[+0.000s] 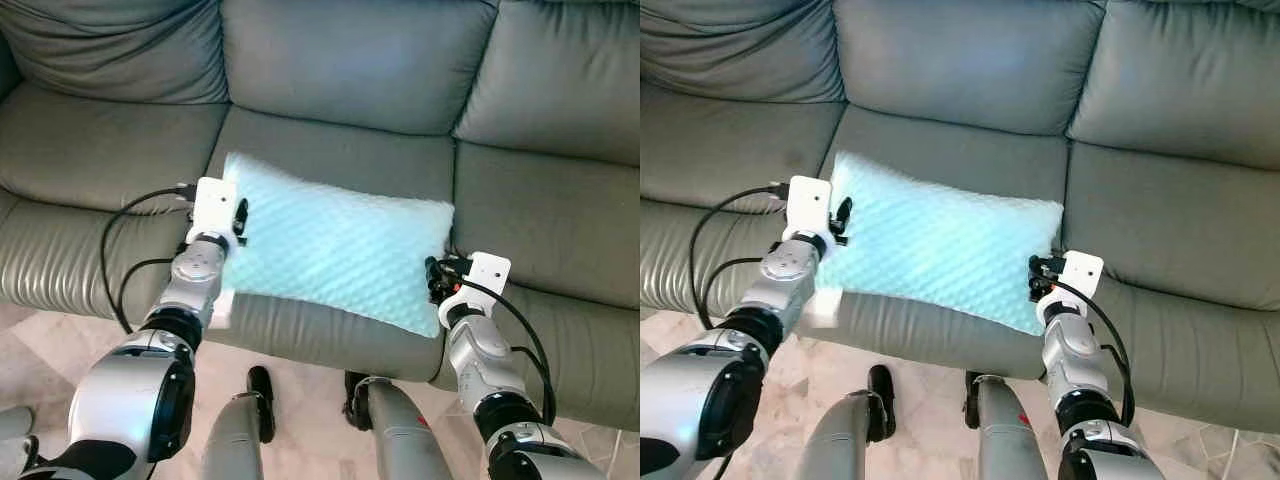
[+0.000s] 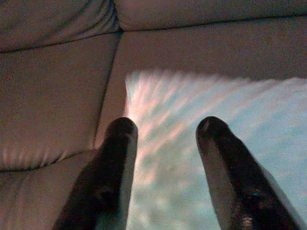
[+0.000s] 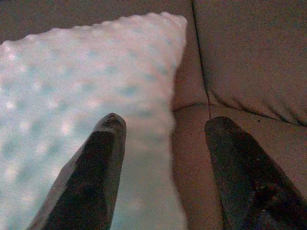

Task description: Move the pillow to the sofa

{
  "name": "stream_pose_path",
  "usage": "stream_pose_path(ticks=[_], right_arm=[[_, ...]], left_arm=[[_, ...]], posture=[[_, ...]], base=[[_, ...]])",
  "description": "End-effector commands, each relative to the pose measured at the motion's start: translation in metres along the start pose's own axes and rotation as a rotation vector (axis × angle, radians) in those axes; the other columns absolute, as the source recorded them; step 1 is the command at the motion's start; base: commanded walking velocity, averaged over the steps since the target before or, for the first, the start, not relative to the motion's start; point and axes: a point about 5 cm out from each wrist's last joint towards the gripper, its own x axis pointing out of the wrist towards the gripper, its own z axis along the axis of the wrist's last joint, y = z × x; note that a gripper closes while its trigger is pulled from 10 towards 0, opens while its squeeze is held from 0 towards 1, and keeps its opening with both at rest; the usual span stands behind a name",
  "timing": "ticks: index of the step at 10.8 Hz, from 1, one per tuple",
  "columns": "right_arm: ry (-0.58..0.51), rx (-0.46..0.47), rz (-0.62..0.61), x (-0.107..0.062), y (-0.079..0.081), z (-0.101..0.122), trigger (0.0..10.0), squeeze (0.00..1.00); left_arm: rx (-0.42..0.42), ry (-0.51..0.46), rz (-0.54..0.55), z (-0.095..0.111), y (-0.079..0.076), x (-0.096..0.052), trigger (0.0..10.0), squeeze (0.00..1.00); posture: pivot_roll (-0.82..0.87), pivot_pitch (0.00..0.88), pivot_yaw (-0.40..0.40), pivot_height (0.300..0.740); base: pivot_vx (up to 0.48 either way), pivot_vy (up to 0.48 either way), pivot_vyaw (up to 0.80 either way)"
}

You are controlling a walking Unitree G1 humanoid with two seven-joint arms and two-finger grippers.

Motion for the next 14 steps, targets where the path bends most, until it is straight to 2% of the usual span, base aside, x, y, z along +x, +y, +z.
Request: stream_pose_path(ticks=[1,5,9,11,14], right_arm=[[0.055,0.009,-0.015,-0.008,-0.005,-0.017,10.0,1.00],[0.029,0.030,-0.013,-0.009,-0.004,-0.013,10.0,1.00],[-0.047,0.001,0.022,-0.020,0.004,-0.003,10.0,1.00],[-0.092,-0.018,0.031,-0.030,0.005,0.011,10.0,1.00],[-0.116,-0.054,0.050,-0.053,0.009,0.020,10.0,1.00]], left_arm=[[0.015,0.066,0.013,-0.021,0.003,-0.008,10.0,1.00],[-0.012,0.044,0.019,-0.021,0.007,-0.009,10.0,1.00],[-0.087,-0.031,0.020,-0.020,0.026,-0.013,10.0,1.00],[-0.141,-0.051,-0.030,-0.030,0.033,-0.022,10.0,1.00],[-0.160,-0.115,-0.050,-0.037,0.044,-0.036,10.0,1.00]], posture=[[-0.14,0.484,0.042,0.740],[-0.14,0.484,0.039,0.740],[-0.13,0.463,0.030,0.740],[-0.12,0.421,0.031,0.740],[-0.12,0.365,0.032,0.740]], base=[[0.000,0.000,0.00],[0.000,0.000,0.00],[0.000,0.000,0.00],[0.000,0.000,0.00],[0.000,0.000,0.00]])
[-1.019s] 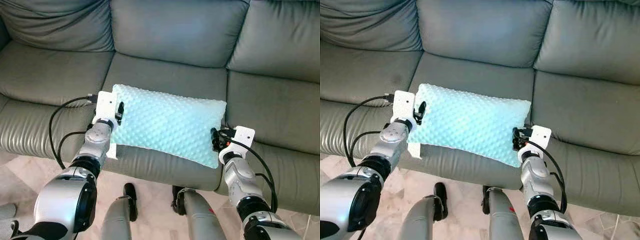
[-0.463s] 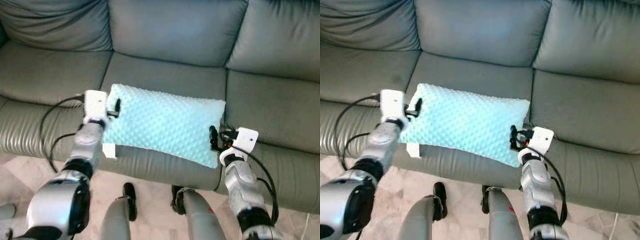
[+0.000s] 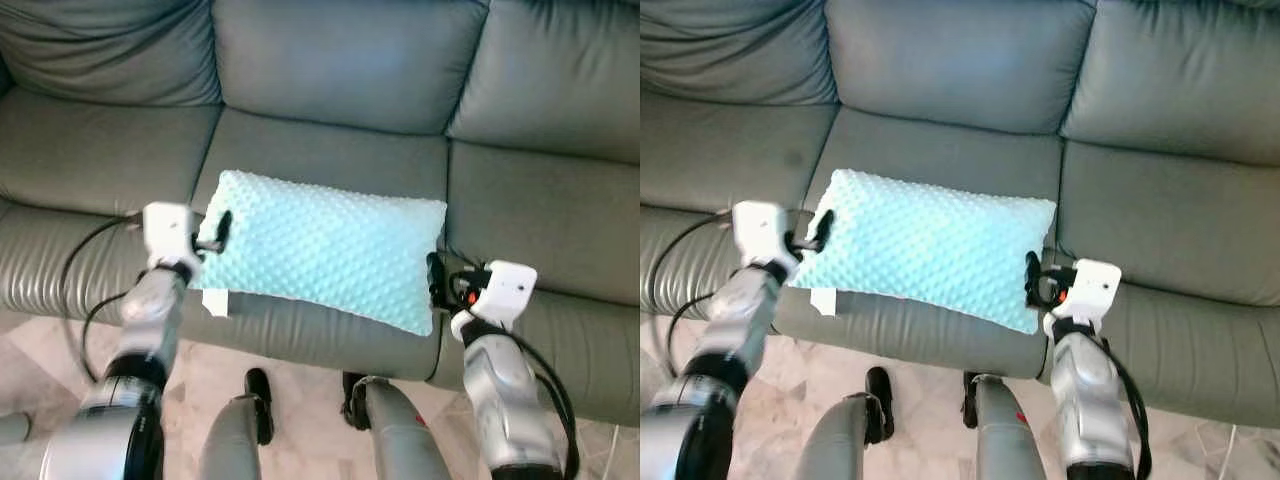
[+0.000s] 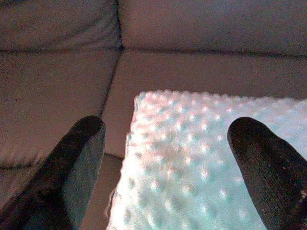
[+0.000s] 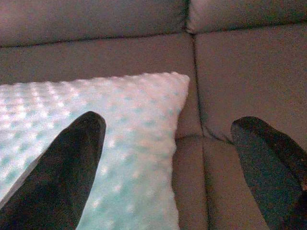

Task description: Move the pillow to the sofa

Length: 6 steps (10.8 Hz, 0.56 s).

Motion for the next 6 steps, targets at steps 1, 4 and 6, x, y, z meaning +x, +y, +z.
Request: stream_pose_path(ticks=[1,4,6], right_arm=[[0.024,-0.012,0.000,-0.008,0.001,-0.003,10.0,1.00],[0.017,-0.053,0.064,-0.033,0.014,0.012,10.0,1.00],[0.013,-0.075,0.083,-0.045,0.013,0.020,10.0,1.00]], left_arm=[[-0.018,0.023,0.008,-0.009,0.007,-0.010,10.0,1.00],[-0.034,-0.012,-0.082,-0.005,0.010,-0.038,10.0,1.00],[-0.015,0.002,-0.096,-0.003,0.016,-0.069,10.0,1.00]], posture=[[-0.13,0.345,0.029,0.740],[-0.14,0.286,0.005,0.740],[-0.12,0.252,-0.007,0.740]], base=[[0.000,0.000,0.00],[0.000,0.000,0.00],[0.000,0.000,0.00]])
